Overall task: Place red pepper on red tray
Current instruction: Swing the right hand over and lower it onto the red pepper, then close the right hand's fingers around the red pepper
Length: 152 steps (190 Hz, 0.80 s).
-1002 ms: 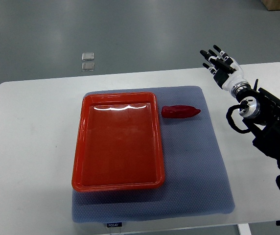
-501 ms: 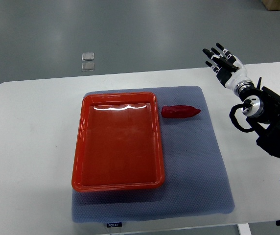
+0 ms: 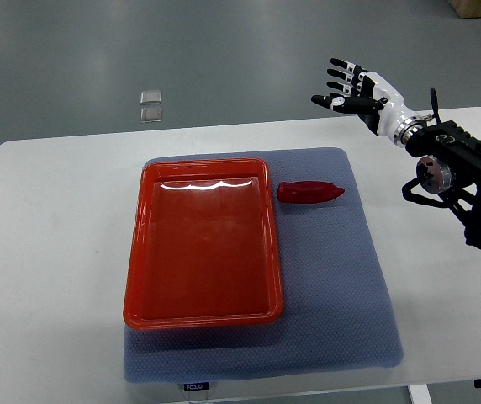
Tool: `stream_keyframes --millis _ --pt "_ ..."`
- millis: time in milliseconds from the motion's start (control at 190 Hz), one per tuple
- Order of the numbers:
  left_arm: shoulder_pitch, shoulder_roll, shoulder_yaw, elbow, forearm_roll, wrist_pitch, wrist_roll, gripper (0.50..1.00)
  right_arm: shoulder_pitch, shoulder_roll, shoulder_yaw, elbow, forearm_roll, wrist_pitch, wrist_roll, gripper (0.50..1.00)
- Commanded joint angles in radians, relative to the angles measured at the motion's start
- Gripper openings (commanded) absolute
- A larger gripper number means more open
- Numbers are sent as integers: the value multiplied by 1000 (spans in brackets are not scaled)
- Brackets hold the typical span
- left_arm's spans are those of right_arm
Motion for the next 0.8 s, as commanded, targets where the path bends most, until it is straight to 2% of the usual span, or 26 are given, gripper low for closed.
stream_keyframes --millis 0,132,269,506,559,796 --pt "0 0 0 0 0 0 0 1000 41 -56 -104 40 -122 43 -3 924" --pt "0 0 0 0 0 0 0 1000 124 -133 -230 98 -260 101 -6 924" --pt "0 0 0 0 0 0 0 1000 207 -195 -359 205 -441 140 -6 924" --pt "0 0 0 0 0 0 0 1000 284 -179 -520 227 -581 141 -14 924" --pt "0 0 0 0 0 0 0 1000 296 -156 -564 228 -608 140 -37 924" --pt "0 0 0 0 0 0 0 1000 282 -80 -616 222 -646 132 -216 919"
